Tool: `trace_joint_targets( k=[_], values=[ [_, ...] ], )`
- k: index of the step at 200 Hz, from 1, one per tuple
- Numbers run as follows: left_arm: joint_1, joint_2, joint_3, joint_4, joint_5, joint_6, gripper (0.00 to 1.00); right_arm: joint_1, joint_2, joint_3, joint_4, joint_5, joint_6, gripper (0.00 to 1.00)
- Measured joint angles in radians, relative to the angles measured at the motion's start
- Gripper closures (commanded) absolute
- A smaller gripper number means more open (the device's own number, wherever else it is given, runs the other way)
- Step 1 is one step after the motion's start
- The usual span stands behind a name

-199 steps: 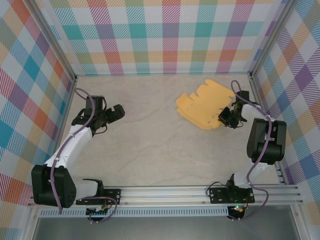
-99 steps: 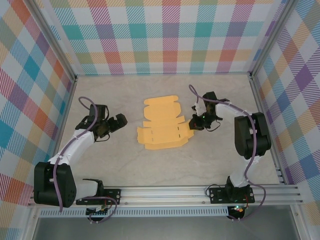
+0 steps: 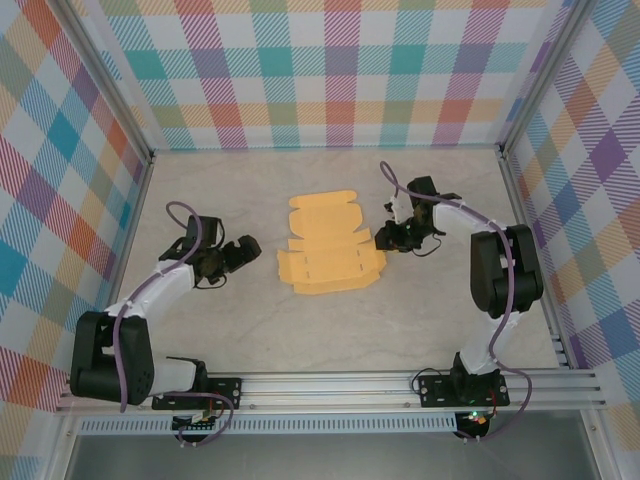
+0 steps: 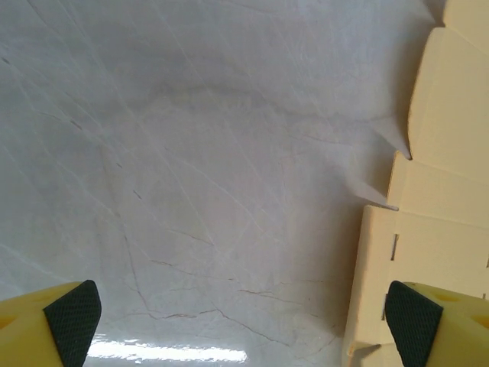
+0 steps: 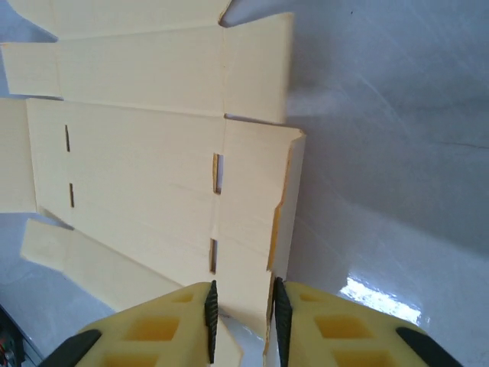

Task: Fold the paper box

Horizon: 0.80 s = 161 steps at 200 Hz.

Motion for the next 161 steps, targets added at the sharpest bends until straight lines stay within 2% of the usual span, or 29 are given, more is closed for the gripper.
trace_joint_targets(
  k=[66,109,161],
  values=[
    [-0.042,0.074,-0.008,0.084,0.087,-0.019,0.13,-0.004,-0.036,0.008,-0.008,0.028,0.023,0.63],
    [-0.066,0.118,0.029,0.095,0.126,-0.015,0.07,0.001,-0.064,-0.003,-0.009,0.05,0.029,0.68],
    [-0.065,0.058,0.167,-0.008,0.043,0.071,0.03,0.046,-0.013,0.008,-0.039,0.14,-0.019,0.8]
  ],
)
